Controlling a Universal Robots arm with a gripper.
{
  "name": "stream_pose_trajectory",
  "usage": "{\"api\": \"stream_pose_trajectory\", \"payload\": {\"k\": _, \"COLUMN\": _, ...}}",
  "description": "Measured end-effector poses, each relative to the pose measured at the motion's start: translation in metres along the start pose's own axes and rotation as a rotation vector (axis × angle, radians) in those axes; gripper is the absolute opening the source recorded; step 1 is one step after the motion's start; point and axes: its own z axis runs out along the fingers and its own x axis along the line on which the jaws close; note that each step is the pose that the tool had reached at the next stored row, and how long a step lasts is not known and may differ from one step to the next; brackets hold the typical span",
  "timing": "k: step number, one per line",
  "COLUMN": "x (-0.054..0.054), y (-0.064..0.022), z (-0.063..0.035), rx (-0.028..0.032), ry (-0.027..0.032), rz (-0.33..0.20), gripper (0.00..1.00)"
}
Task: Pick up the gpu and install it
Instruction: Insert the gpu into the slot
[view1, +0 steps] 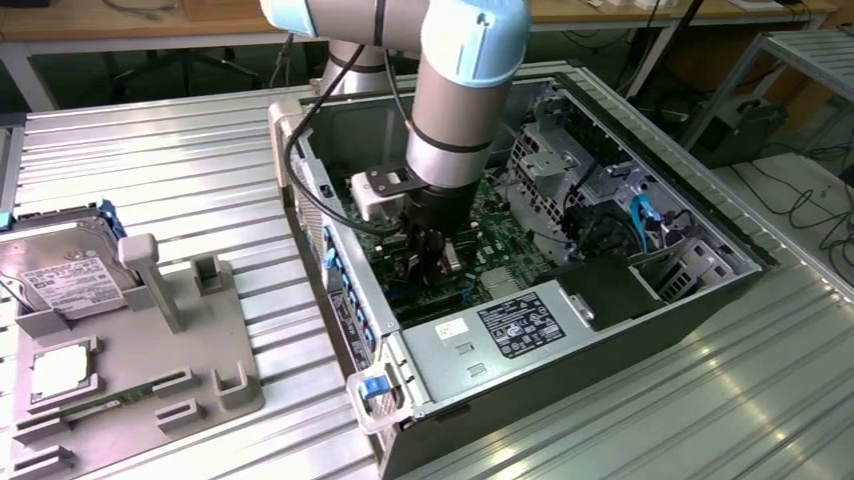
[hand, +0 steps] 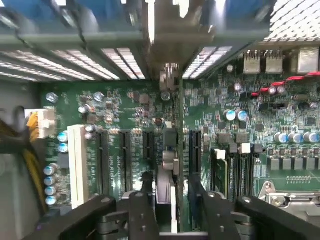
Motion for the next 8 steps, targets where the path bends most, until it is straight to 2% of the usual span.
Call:
{"api": "stream_pose_trajectory", "payload": {"k": 1, "x": -0.001, "y": 0.0001, "z": -0.0052, "rx": 0.0041, "ry": 0.0003, "rz": 0.0, "gripper": 0.42}}
{"api": "stream_pose_trajectory", "payload": {"k": 8, "x": -0.002, "y": 0.0001, "z": -0.0407, "rx": 0.0103, "ry": 0.0005, "rz": 0.0, "gripper": 0.42}}
